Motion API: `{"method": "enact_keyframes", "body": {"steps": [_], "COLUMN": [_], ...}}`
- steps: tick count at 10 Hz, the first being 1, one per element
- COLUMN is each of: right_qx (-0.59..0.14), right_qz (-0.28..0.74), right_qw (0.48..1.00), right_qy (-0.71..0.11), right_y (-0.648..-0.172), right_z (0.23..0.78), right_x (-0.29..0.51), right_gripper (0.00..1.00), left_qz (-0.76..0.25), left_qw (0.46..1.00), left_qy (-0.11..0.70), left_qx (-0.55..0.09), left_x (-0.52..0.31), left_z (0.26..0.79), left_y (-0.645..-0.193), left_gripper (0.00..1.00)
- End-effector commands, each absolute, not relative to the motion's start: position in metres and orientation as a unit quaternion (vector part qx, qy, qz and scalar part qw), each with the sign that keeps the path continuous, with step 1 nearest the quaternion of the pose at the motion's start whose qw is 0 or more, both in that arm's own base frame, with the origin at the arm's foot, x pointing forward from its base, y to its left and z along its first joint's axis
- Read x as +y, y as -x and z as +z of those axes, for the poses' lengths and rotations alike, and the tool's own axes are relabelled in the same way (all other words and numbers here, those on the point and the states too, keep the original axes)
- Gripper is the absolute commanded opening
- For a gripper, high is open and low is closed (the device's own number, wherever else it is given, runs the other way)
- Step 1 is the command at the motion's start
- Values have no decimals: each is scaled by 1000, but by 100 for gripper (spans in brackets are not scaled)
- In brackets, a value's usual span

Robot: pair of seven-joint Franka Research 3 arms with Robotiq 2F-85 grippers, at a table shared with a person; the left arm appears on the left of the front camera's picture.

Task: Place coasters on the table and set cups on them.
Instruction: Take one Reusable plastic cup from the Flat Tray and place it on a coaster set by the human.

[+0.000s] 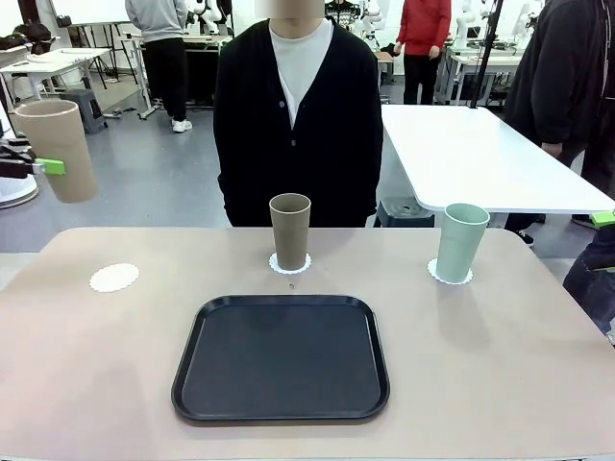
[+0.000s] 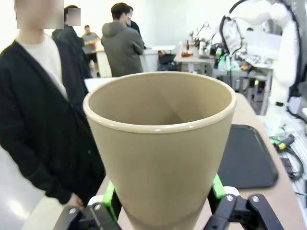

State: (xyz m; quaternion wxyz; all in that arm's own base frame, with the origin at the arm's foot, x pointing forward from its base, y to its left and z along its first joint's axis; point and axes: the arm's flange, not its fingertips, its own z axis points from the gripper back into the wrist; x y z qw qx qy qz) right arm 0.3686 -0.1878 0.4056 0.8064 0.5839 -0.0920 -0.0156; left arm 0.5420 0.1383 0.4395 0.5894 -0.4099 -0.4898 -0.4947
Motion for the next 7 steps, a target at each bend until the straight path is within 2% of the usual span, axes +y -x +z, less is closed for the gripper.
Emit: {"method": "enact_keyframes", "body": {"steps": [1, 2, 4, 7], "right_qx": [-90, -90, -90, -90], "right_qz": [-13, -13, -13, -13], "right_qw": [808, 808, 808, 808], "right_qy": [-582, -582, -582, -582], "right_y": [-368, -368, -368, -368], "right_z": [406, 406, 406, 406], "right_x": [-187, -187, -187, -187], "right_gripper": [100, 100, 100, 100], "left_qz": [-476, -478, -473, -499], "left_qw": [575, 566, 583, 579], "left_qy": [453, 462, 470, 469], "left_qx": [-488, -487, -465, -442], "left_x": [156, 160, 167, 165], "left_z": [423, 407, 367, 324], "left_y": [-578, -581, -585, -567], "left_gripper": [85, 85, 85, 85]}}
